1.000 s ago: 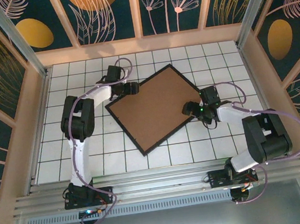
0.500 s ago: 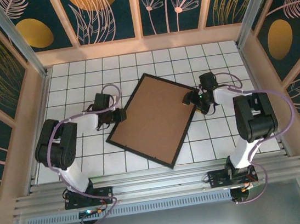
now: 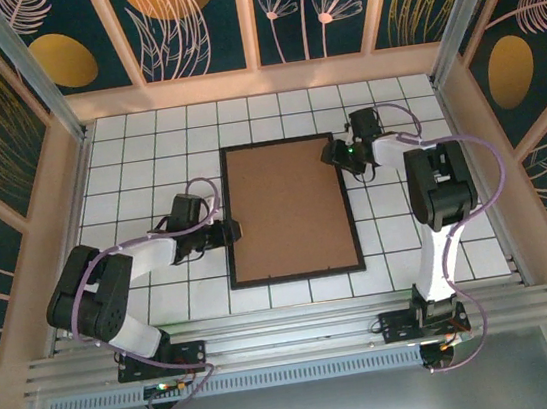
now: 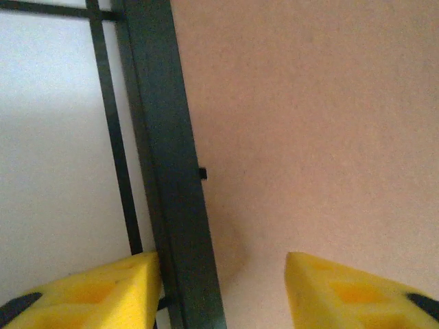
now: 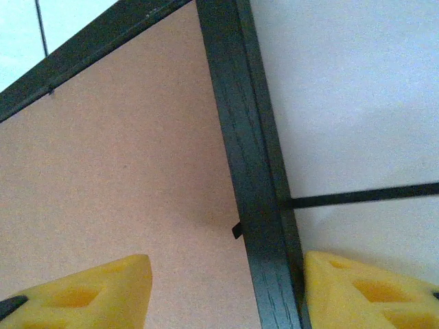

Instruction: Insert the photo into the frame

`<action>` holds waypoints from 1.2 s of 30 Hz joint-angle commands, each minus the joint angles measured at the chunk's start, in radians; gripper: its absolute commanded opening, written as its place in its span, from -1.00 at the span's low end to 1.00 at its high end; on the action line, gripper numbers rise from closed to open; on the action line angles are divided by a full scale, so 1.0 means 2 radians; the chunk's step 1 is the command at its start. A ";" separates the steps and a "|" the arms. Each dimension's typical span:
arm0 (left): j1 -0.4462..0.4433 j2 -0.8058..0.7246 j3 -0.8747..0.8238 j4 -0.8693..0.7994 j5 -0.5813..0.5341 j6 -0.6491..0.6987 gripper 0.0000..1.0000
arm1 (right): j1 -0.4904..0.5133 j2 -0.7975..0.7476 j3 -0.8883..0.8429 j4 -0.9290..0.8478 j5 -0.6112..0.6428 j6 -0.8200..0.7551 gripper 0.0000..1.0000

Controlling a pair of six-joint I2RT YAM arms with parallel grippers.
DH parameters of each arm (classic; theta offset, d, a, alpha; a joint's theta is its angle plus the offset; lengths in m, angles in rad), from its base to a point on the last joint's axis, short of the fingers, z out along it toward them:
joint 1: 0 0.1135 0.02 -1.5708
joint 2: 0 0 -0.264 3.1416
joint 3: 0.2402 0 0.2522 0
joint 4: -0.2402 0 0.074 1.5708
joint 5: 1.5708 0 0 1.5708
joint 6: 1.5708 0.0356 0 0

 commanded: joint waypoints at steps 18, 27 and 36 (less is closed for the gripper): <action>0.020 0.144 0.176 -0.054 -0.131 0.035 0.08 | -0.013 -0.088 -0.049 -0.001 0.023 -0.061 0.28; 0.020 0.157 0.171 -0.062 -0.128 0.047 -0.31 | -0.024 -0.089 -0.049 0.002 0.019 -0.063 0.22; 0.021 0.144 0.149 -0.067 -0.162 0.071 -0.58 | -0.024 -0.037 0.007 -0.039 -0.035 -0.083 -0.03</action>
